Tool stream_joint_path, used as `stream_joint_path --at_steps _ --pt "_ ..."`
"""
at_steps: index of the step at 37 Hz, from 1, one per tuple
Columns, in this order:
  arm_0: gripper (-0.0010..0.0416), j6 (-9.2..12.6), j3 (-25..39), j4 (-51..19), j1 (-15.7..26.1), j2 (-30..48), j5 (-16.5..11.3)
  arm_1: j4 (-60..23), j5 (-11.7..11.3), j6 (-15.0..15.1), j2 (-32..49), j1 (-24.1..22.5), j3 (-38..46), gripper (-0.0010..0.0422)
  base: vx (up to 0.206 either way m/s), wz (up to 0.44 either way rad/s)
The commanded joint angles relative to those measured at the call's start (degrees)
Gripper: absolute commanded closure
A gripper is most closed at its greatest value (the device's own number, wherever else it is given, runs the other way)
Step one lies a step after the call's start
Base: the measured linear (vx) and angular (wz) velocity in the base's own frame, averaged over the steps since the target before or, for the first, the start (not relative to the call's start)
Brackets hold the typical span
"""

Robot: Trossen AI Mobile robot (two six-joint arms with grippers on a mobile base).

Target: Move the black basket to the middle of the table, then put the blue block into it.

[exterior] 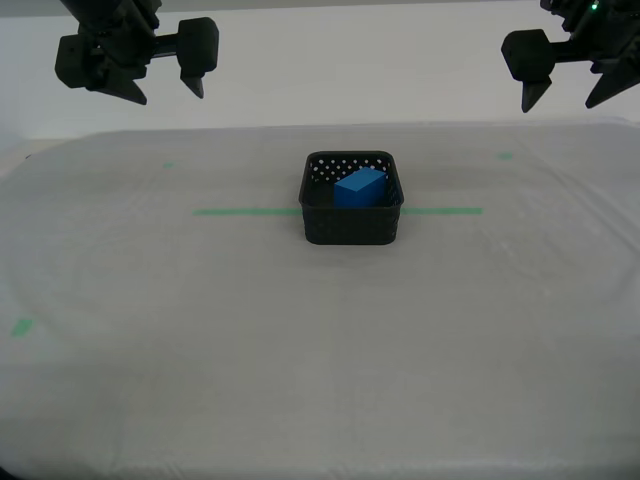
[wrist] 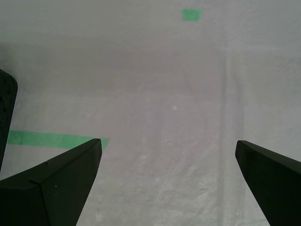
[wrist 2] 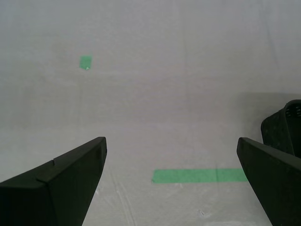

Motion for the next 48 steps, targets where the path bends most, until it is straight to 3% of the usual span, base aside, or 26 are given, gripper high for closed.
stream_joint_path --at_steps 1,48 --pt "0.0007 -0.07 0.04 0.11 0.02 -0.04 0.02 0.09 0.15 0.15 0.00 -0.02 0.04 0.0032 0.000 0.000" --pt "0.0007 -0.07 0.04 0.11 0.02 -0.04 0.02 0.09 0.15 0.15 0.00 -0.02 0.04 0.0032 0.000 0.000"
